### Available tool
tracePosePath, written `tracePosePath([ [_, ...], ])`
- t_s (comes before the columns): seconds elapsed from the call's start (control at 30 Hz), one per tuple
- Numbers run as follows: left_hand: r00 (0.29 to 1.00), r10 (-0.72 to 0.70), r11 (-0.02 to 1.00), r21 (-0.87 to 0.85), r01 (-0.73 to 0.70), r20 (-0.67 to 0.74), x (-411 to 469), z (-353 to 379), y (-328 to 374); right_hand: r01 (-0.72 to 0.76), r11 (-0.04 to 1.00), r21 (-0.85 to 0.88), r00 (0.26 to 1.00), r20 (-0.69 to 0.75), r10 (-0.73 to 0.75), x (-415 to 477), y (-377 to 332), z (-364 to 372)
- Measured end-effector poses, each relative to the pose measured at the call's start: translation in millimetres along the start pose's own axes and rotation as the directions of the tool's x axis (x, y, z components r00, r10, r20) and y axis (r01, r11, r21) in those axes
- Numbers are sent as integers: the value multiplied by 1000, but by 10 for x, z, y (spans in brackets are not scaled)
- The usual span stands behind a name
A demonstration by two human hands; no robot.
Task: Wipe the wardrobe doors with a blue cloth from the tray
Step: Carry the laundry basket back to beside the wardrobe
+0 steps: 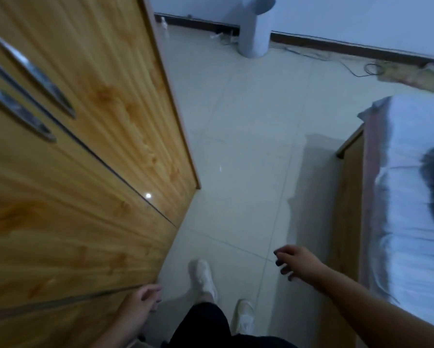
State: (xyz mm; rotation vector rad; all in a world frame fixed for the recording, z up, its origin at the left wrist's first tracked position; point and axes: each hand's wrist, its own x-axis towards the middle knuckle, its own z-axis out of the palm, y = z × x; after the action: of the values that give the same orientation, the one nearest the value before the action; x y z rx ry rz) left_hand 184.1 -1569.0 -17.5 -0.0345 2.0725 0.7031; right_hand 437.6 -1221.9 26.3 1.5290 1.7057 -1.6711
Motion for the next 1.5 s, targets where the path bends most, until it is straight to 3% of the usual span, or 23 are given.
tracePosePath([
  [0.13,998,19,998,57,-23,65,495,18,549,59,998,-30,994,-86,-61,461,-630,-286],
  [0.27,983,60,995,72,-73,171,1068,15,1355,28,994,-110,993,-111,-40,744,-974,-522],
  [0.63,920,260,917,223,-331,294,2049,311,4140,-345,937,56,919,-183,349,1112,-450,-1051],
  [0.83,899,286,856,332,-395,332,2455,564,5235,-391,920,37,906,-158,392,1909,-603,-1843],
  [1.07,968,186,913,335,-234,169,2890,514,5891,-173,984,-47,971,-178,162,2842,-2171,-3060],
  [1.27,985,58,960,261,-99,163,3443,654,6388,3,1000,-3,968,-249,-3,3701,-3736,-3926],
  [1.5,959,188,941,241,-238,211,4476,639,7962,-86,995,-53,966,-249,70,4682,-4612,-4403],
])
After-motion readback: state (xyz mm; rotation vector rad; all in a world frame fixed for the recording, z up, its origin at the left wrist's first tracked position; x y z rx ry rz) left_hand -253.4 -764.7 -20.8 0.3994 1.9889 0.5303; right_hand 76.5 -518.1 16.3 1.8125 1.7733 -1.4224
